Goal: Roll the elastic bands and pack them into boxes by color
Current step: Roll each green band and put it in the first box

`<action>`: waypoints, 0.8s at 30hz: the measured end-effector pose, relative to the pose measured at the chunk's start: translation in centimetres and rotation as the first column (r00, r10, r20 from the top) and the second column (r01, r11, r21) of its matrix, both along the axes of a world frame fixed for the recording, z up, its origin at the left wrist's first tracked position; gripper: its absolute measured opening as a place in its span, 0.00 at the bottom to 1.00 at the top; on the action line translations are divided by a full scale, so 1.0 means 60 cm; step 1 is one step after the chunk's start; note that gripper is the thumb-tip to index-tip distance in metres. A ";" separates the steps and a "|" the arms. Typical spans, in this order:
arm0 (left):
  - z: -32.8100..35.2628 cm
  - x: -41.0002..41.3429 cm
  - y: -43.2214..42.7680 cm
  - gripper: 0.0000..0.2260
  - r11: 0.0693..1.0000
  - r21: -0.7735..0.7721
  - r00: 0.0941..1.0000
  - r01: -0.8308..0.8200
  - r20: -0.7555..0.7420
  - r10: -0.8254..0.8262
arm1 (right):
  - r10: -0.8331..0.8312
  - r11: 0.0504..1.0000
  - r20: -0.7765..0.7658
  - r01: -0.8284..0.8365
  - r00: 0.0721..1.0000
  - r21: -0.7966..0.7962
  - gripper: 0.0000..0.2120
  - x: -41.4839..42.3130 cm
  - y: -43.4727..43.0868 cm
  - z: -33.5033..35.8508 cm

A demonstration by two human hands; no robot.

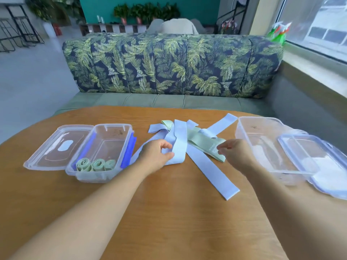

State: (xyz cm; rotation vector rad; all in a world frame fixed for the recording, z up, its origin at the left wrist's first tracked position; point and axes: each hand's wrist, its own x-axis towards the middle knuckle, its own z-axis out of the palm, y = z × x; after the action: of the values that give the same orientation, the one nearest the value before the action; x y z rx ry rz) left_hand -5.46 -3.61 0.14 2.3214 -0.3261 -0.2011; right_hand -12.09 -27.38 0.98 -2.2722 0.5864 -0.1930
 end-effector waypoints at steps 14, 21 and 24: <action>-0.073 0.012 -0.048 0.30 0.683 0.654 0.942 0.325 -0.159 -0.295 | -0.042 0.870 -0.333 -0.129 0.942 -0.475 0.21 0.072 -0.001 -0.045; -0.053 0.018 -0.049 0.31 0.666 0.653 0.930 0.361 -0.193 -0.314 | -0.051 0.938 -0.118 0.088 0.992 0.335 0.07 0.106 -0.004 0.048; -0.046 0.019 -0.048 0.32 0.652 0.667 0.927 0.361 -0.178 -0.330 | -0.076 0.818 0.107 0.000 0.991 0.575 0.04 0.113 0.005 0.133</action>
State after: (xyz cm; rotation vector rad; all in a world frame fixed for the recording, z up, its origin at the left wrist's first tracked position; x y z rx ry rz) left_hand -4.30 -6.51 -2.59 2.9697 -0.7929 -0.6632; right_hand -5.31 -27.07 8.96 -1.6460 0.5358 -0.1511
